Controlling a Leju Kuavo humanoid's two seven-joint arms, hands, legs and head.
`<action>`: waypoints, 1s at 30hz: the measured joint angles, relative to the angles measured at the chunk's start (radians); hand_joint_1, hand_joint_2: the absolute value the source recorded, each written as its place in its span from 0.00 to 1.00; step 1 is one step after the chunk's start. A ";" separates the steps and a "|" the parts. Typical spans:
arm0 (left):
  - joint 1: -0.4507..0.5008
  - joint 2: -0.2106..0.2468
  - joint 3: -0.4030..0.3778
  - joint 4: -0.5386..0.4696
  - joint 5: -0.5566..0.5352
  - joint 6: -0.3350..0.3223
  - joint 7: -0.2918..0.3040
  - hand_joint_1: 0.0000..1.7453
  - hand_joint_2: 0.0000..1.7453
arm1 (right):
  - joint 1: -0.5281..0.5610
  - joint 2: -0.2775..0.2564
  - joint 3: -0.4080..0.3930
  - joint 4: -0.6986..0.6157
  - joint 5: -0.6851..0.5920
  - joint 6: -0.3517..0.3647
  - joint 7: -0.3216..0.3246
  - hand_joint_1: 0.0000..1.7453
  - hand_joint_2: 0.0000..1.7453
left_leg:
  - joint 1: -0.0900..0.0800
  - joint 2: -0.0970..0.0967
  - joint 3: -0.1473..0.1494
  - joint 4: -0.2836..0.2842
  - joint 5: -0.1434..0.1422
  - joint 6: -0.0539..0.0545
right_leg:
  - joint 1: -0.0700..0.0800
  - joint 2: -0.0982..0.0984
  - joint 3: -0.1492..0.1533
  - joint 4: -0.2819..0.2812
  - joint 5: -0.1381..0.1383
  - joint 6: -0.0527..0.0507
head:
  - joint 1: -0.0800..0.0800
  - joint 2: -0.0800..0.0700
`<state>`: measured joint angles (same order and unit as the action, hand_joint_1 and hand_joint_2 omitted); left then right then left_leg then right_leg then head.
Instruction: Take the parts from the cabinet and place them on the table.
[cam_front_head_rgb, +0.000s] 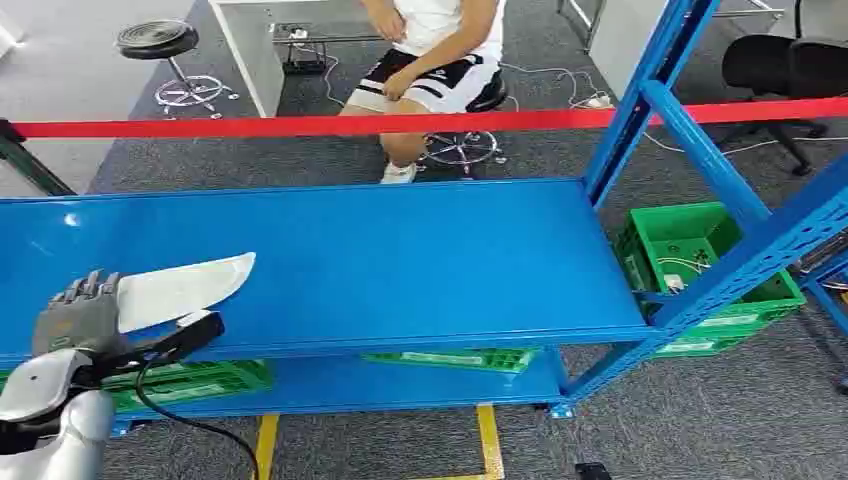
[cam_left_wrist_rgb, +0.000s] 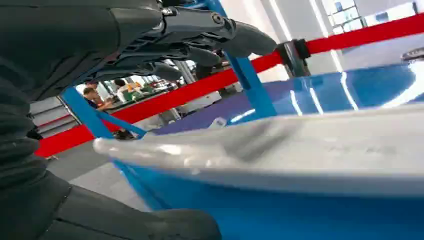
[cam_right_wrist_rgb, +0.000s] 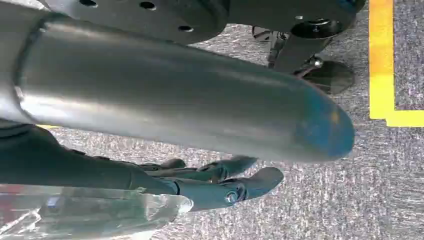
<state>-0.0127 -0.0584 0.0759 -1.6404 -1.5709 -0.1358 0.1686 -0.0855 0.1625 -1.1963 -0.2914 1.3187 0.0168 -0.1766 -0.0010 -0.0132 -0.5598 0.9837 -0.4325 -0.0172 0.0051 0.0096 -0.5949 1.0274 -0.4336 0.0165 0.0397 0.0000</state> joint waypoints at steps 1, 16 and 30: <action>-0.011 0.003 -0.003 0.013 0.000 0.007 0.004 0.00 1.00 | 0.000 0.000 0.000 0.000 0.001 0.000 -0.001 0.00 0.00 | 0.000 0.000 0.000 0.000 0.000 0.000 | 0.000 0.000 0.000 0.000 0.000 0.000 | 0.000 0.000; -0.114 0.010 -0.015 0.151 0.000 0.009 0.003 0.47 1.00 | -0.001 0.000 0.003 0.006 0.006 0.004 -0.002 0.00 0.00 | 0.000 0.000 0.000 0.000 0.000 0.000 | 0.000 0.000 0.000 0.000 0.001 0.000 | 0.000 0.000; -0.133 0.000 -0.010 0.247 0.000 -0.007 -0.009 1.00 1.00 | -0.001 -0.001 0.003 0.006 0.005 0.004 0.005 0.00 0.00 | 0.000 0.000 0.000 0.000 0.000 0.000 | 0.000 0.000 0.000 0.000 0.001 0.000 | 0.000 0.000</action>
<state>-0.1461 -0.0580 0.0664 -1.3939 -1.5709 -0.1427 0.1594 -0.0865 0.1617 -1.1929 -0.2853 1.3237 0.0206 -0.1721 -0.0010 -0.0131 -0.5598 0.9839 -0.4321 -0.0168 0.0051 0.0097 -0.5949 1.0274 -0.4329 0.0169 0.0397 0.0000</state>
